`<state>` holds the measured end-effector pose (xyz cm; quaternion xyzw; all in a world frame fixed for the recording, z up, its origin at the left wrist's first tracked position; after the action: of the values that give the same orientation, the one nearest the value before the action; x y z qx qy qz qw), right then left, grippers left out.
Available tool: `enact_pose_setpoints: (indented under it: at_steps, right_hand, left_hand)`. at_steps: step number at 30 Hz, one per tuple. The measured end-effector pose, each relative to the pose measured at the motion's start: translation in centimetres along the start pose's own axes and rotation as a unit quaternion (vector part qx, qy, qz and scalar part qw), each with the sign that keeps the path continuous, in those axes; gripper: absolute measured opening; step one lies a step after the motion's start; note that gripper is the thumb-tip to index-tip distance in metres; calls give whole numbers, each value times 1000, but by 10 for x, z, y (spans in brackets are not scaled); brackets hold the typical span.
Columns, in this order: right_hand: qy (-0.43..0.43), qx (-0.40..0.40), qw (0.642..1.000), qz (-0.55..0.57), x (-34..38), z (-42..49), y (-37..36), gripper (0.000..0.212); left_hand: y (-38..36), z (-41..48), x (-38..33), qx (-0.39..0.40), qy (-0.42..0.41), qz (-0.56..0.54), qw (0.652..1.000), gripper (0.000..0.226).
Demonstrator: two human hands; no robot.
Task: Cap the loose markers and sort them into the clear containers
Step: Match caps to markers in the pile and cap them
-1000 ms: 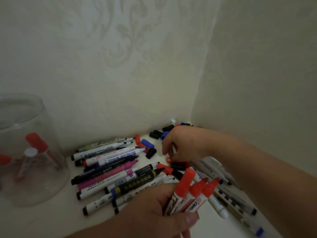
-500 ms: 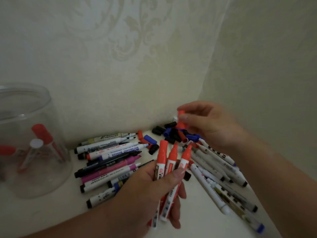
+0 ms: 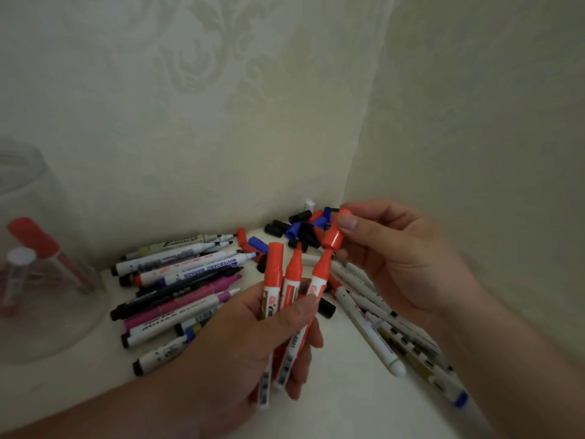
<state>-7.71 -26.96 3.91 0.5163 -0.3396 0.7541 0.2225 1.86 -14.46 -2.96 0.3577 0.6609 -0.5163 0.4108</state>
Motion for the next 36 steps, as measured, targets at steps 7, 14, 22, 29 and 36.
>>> enact_pose_setpoints:
  at_steps: [7, 14, 22, 29, 36]
  right_hand:
    - [-26, 87, 989, -118, -1, -8, -8, 18]
    - [-22, 81, 986, -145, 1, -12, -14, 12]
    - [6, 37, 980, -196, 0, -15, -15, 24]
    - [1, -11, 941, -338, -3, 25, 14, 11]
    - [77, 190, 758, -619, -32, 82, -38, 10]
  left_hand:
    - [4, -1, 1, -6, -10, 20, 1000, 30]
    - [5, -4, 1, -15, -17, 13, 1000, 28]
    - [5, -3, 3, -14, -4, -2, 1000, 31]
    - [0, -6, -1, 34, 10, 18, 999, 25]
    - [3, -1, -1, 37, 5, 7, 999, 26]
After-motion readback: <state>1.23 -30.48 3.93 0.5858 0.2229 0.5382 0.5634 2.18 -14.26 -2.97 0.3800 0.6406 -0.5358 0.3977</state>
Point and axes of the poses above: each hand's wrist, its own z-axis towards the middle knuckle, its own y-axis out of the back of the hand, x = y × z, the point moved 6 cm from there along z, towards the middle knuckle, and after that the axes turned 3 degrees about y, right-handed, at the moved point
